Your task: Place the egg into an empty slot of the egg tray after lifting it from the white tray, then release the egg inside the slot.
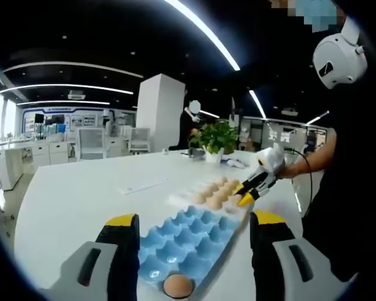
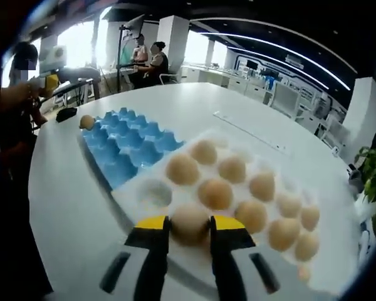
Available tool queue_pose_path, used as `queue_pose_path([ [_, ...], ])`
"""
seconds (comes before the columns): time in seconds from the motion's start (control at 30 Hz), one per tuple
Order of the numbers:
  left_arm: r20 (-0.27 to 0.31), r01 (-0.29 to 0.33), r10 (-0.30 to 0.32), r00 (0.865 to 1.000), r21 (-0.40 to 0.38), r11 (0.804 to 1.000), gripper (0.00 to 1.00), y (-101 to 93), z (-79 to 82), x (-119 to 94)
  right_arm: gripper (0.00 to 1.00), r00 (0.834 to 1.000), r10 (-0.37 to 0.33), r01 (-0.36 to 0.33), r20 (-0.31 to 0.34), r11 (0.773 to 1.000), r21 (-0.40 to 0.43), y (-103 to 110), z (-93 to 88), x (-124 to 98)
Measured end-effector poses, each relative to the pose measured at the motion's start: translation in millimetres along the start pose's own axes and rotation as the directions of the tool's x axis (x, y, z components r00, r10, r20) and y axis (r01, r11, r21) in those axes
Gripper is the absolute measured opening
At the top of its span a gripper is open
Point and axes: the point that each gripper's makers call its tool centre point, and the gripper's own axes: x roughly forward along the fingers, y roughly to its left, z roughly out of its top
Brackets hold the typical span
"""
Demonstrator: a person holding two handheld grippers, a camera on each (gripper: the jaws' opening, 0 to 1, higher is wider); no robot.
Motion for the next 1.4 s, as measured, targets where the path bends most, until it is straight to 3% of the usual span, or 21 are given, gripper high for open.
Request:
queue_pose_path([
  [0.23, 0.001, -0.002, 0.002, 1.000, 0.005, 1.000, 0.72, 0.6, 1.9, -0.3, 0.27, 0.991, 0.074, -0.077, -0.114, 0.997, -0.023, 2.4, -2.6, 5.7],
  [0.4, -0.004, -0.002, 0.002, 1.000, 0.003, 1.000, 0.72, 0.2, 0.8, -1.4, 0.27, 0.988, 0.108, -0.112, -0.107, 0.993, -0.036, 3.9, -3.9, 5.3],
  [0.47, -0.007, -0.011, 0.011, 1.000, 0.007, 1.000, 0.72, 1.1, -0.2, -2.3, 0.27, 0.988, 0.096, -0.102, -0.120, 0.994, -0.044, 5.3, -3.4, 5.8],
  [0.53, -0.011, -0.014, 0.014, 1.000, 0.002, 1.000, 0.72, 1.6, -1.0, -2.9, 0.27, 0.989, 0.079, -0.080, -0.128, 0.997, 0.000, 3.6, -4.4, 5.4],
  [0.67, -0.039, -0.012, 0.012, 0.999, -0.001, 1.000, 0.71, 1.2, -6.0, -3.6, 0.26, 0.992, 0.059, -0.063, -0.110, 0.997, -0.034, 5.2, -3.8, 3.4],
  [0.8, -0.150, -0.030, 0.025, 0.988, -0.030, 0.999, 0.70, 3.1, -24.3, -5.7, 0.25, 0.992, 0.040, -0.049, -0.117, 0.996, -0.077, 5.7, -0.6, 2.2],
  [0.97, -0.109, -0.030, 0.029, 0.994, -0.006, 1.000, 0.70, 6.6, -19.1, -5.6, 0.25, 0.995, 0.031, -0.041, -0.098, 0.994, -0.102, 5.7, 0.7, -1.5],
  [1.4, -0.144, -0.032, 0.030, 0.989, -0.015, 0.999, 0.67, 8.7, -23.9, -5.2, 0.25, 0.999, 0.027, -0.029, -0.022, 0.995, -0.099, 4.4, 19.6, -12.6],
])
